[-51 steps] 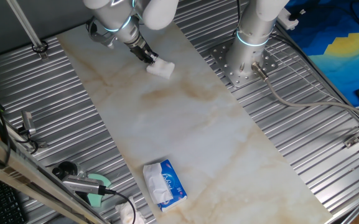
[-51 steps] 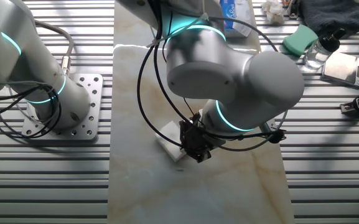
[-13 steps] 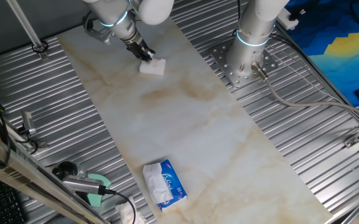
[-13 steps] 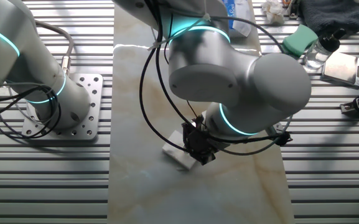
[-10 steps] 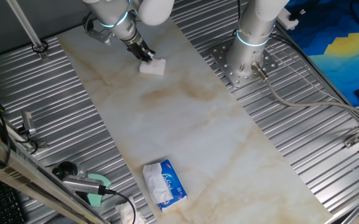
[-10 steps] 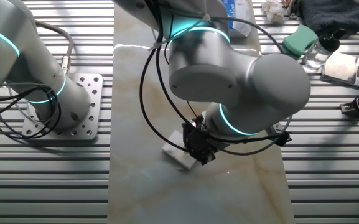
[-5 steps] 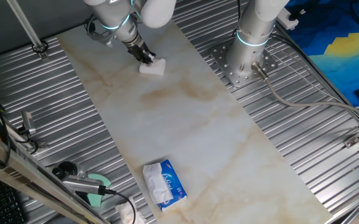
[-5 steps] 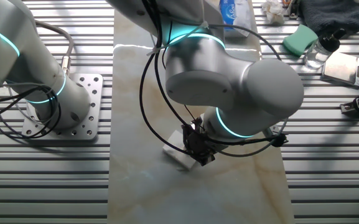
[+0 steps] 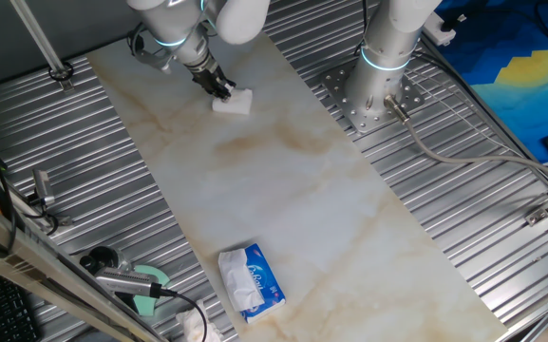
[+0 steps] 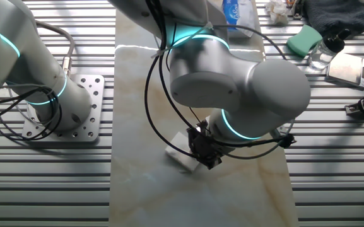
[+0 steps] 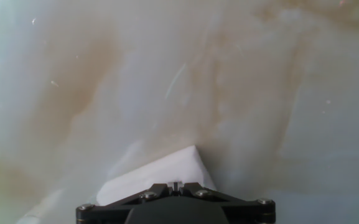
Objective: Clean the tabletop with a sponge
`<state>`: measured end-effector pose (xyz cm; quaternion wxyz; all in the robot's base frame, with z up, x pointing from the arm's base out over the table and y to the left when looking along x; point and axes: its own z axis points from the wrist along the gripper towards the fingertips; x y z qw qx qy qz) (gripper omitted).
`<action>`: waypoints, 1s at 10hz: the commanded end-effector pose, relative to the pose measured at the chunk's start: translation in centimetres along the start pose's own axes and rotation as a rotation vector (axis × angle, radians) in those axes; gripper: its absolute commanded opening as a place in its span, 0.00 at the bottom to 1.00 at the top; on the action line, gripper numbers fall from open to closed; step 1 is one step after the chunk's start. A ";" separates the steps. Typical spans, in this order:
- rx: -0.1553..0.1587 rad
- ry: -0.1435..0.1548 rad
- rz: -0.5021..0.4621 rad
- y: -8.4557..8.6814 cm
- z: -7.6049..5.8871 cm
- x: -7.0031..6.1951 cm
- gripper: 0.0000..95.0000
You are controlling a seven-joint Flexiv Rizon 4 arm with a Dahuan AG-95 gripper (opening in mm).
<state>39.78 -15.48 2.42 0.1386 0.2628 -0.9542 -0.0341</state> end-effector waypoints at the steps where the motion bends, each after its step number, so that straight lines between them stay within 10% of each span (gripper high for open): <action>1: 0.005 0.001 -0.006 -0.3 -0.1 -0.2 0.00; 10: 0.014 0.002 -0.072 -3.6 -2.2 -2.3 0.00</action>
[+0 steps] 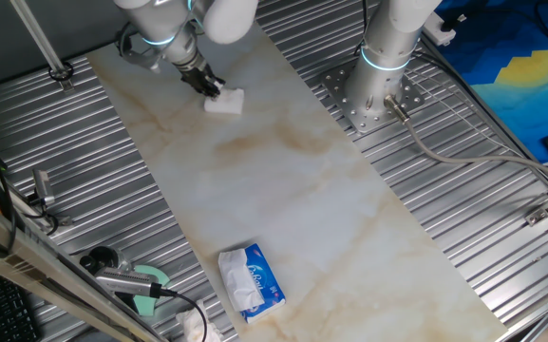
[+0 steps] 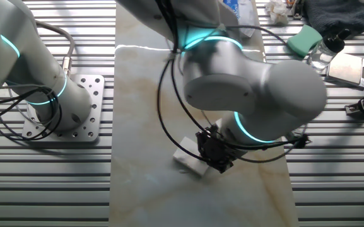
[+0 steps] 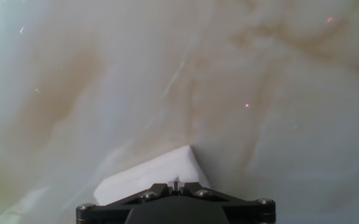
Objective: Clean the tabletop with a sponge
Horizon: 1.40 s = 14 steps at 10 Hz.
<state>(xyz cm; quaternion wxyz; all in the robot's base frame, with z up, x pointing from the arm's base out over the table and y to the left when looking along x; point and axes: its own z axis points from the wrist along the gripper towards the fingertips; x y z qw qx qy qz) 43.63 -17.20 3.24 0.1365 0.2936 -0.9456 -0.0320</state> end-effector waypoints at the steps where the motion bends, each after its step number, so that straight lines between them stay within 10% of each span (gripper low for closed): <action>1: -0.001 0.000 -0.023 -1.2 -0.8 -0.9 0.00; 9: -0.006 -0.008 -0.028 -3.9 -3.7 -6.6 0.00; 14: -0.009 -0.025 0.076 -1.6 -5.0 -10.4 0.00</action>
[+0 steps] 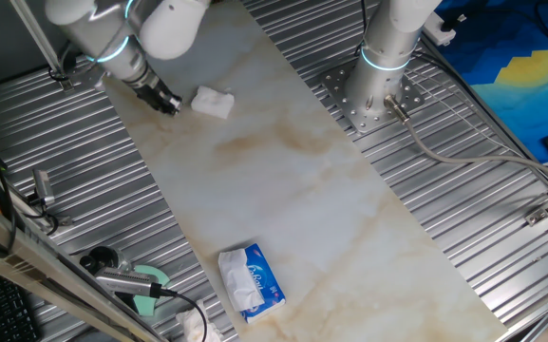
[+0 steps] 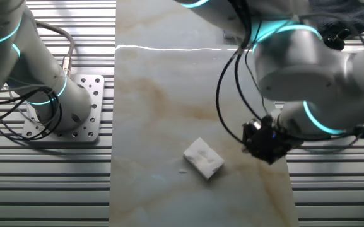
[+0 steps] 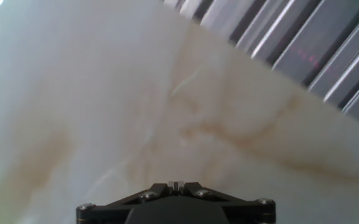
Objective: Clean the tabletop with a sponge
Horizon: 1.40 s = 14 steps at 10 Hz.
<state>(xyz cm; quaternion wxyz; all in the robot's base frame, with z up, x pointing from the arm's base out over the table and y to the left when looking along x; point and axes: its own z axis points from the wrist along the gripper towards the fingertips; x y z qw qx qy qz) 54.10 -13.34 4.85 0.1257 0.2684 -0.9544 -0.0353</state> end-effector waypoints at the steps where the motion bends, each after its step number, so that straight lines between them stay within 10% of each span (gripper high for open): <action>1: -0.011 0.004 0.046 1.7 -1.2 -0.5 0.00; 9: -0.017 -0.038 0.143 10.8 -4.1 -2.7 0.00; 14: -0.001 -0.077 0.133 11.7 -4.2 -3.1 0.00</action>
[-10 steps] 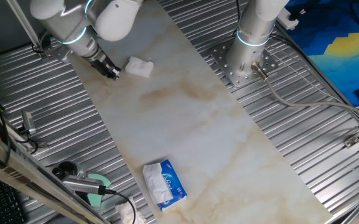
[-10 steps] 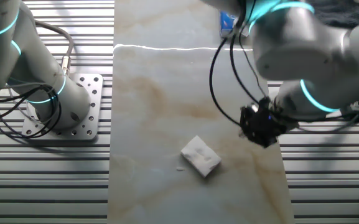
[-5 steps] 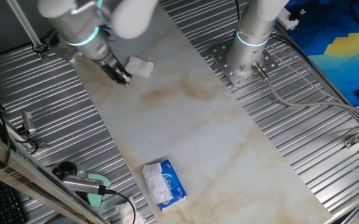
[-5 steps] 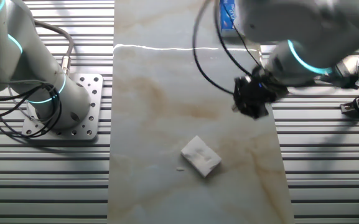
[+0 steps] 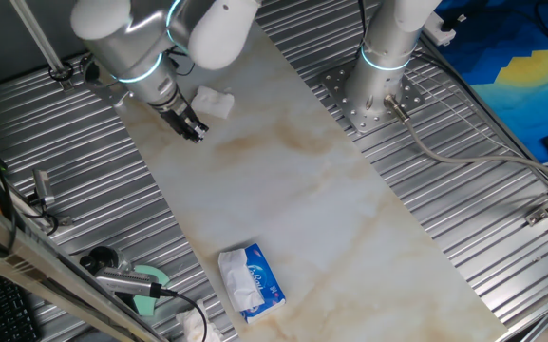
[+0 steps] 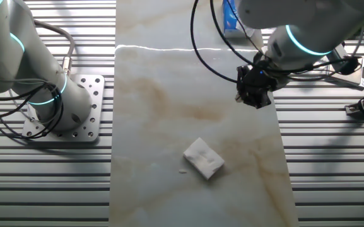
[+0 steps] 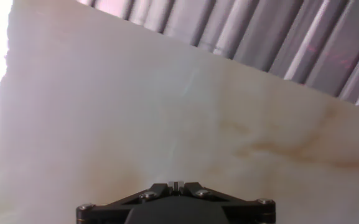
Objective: Clean the tabletop with a sponge
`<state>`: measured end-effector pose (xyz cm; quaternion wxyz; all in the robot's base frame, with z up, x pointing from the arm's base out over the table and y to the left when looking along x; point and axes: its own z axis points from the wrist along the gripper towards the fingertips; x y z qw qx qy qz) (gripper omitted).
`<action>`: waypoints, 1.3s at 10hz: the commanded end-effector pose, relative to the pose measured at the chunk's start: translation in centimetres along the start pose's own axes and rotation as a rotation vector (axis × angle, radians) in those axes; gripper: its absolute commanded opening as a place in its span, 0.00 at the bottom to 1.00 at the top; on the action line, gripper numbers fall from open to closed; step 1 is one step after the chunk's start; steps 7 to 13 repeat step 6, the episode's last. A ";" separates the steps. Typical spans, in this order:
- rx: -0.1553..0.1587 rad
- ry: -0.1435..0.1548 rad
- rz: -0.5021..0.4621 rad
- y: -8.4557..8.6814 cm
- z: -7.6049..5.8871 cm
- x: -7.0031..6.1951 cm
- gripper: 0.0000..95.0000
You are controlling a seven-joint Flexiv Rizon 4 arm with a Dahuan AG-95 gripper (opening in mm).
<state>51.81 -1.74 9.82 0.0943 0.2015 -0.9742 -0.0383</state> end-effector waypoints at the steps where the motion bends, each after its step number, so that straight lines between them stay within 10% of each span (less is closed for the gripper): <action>1: 0.011 -0.010 0.004 0.0 0.0 0.0 0.00; 13: 0.008 -0.024 0.006 0.0 0.0 0.0 0.00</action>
